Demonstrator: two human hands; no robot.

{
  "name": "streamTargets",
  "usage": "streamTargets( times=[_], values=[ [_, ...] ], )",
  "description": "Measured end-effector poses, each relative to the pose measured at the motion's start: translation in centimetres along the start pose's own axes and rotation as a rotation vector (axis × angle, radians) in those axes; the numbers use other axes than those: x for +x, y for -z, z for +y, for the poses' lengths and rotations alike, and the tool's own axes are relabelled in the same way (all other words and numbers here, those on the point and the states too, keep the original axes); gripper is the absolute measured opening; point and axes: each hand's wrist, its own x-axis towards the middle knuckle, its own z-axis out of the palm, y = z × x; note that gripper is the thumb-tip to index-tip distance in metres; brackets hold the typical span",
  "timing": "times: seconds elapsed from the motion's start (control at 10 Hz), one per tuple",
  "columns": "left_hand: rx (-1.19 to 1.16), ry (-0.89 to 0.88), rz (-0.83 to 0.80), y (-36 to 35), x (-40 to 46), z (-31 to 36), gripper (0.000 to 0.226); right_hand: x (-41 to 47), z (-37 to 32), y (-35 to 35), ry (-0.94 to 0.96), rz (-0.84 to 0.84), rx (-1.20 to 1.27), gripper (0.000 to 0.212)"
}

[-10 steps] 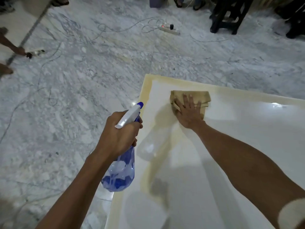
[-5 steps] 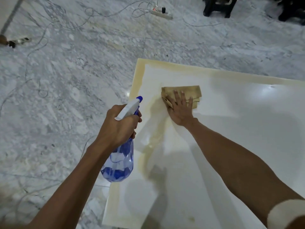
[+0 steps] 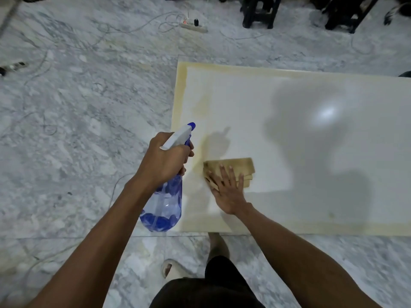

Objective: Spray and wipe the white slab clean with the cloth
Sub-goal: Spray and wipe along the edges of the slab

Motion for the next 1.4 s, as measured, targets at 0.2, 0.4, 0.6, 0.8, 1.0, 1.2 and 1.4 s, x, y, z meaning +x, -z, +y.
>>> streamTargets(
  times=[0.2, 0.4, 0.6, 0.8, 1.0, 1.2, 1.4],
  values=[
    [0.001, -0.044, -0.042, 0.5, -3.7, -0.9, 0.015, -6.4, -3.1, 4.5, -0.161, -0.135, 0.393, 0.053],
    [0.017, -0.075, -0.004, 1.5, -1.1, 1.6, 0.018, 0.5, 0.0, 17.3, -0.418, 0.215, 0.96, 0.051],
    [0.026, -0.074, 0.106, 3.6, 3.9, 4.3, 0.021, 15.3, 3.0, 27.2, -0.194, 0.34, 0.769, 0.047],
    [-0.018, -0.01, 0.171, 4.6, 8.7, 4.8, 0.018, 31.6, 2.1, 26.1, 0.049, 0.115, 0.298, 0.055],
    [-0.016, 0.061, 0.182, 4.5, 11.8, 2.5, 0.022, 36.8, 3.1, 19.4, 0.246, 0.033, -0.164, 0.07],
    [-0.047, 0.092, 0.163, 5.1, 10.7, 0.9, 0.037, 35.7, 2.9, 17.2, 0.239, 0.107, -0.147, 0.073],
    [-0.052, 0.098, 0.16, 5.5, 8.6, 0.8, 0.038, 33.1, 2.6, 16.1, 0.261, 0.135, -0.021, 0.055]
  ],
)
